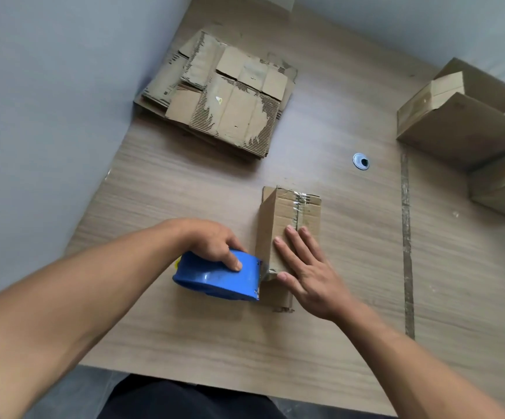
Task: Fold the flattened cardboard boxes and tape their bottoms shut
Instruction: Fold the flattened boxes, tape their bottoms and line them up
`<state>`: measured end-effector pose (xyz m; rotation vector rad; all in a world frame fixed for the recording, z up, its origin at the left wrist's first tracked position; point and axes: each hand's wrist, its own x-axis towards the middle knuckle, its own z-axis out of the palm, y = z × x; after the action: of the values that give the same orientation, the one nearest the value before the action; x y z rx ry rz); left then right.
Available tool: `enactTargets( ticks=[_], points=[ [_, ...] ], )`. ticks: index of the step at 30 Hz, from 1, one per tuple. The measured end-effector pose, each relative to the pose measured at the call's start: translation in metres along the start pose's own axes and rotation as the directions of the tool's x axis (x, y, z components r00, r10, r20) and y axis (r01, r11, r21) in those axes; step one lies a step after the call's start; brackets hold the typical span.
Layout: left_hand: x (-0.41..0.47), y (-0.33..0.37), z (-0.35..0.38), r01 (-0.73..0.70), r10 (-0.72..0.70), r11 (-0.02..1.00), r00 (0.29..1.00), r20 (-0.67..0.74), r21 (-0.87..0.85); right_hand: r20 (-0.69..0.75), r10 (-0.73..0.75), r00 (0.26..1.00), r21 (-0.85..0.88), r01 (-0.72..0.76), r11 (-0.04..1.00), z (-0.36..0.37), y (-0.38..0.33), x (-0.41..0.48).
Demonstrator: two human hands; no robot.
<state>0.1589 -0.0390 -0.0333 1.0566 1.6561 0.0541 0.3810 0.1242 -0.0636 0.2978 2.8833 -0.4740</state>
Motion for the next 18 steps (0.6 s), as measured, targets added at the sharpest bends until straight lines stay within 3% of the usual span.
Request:
enactTargets(
  ticks=[3,4,7,11,15,18],
  points=[
    [0.011,0.013,0.021,0.072,-0.013,0.925,0.987,-0.157,0.373,-0.006,0.003,1.000,0.021,-0.003,1.000,0.000,-0.005,0.002],
    [0.012,0.020,0.027,0.085,-0.011,0.909,0.984,-0.180,0.408,-0.007,0.004,1.000,0.026,-0.004,1.000,0.000,-0.006,0.002],
    [0.002,0.025,0.025,0.089,-0.013,0.935,0.976,-0.217,0.345,-0.014,-0.002,1.000,0.037,0.003,0.999,-0.003,-0.005,0.002],
    [-0.030,0.008,0.017,0.211,-0.088,0.919,0.934,-0.346,0.334,-0.158,0.012,0.987,0.077,0.000,0.997,0.003,-0.010,0.002],
    [-0.041,-0.013,0.025,0.315,-0.131,0.921,0.803,-0.581,0.228,-0.221,0.038,0.974,0.069,-0.023,0.997,0.009,-0.017,0.005],
    [-0.025,-0.031,0.046,0.346,-0.103,0.909,0.728,-0.678,0.233,-0.200,0.040,0.979,0.082,-0.025,0.996,0.007,-0.015,0.005]
  ],
)
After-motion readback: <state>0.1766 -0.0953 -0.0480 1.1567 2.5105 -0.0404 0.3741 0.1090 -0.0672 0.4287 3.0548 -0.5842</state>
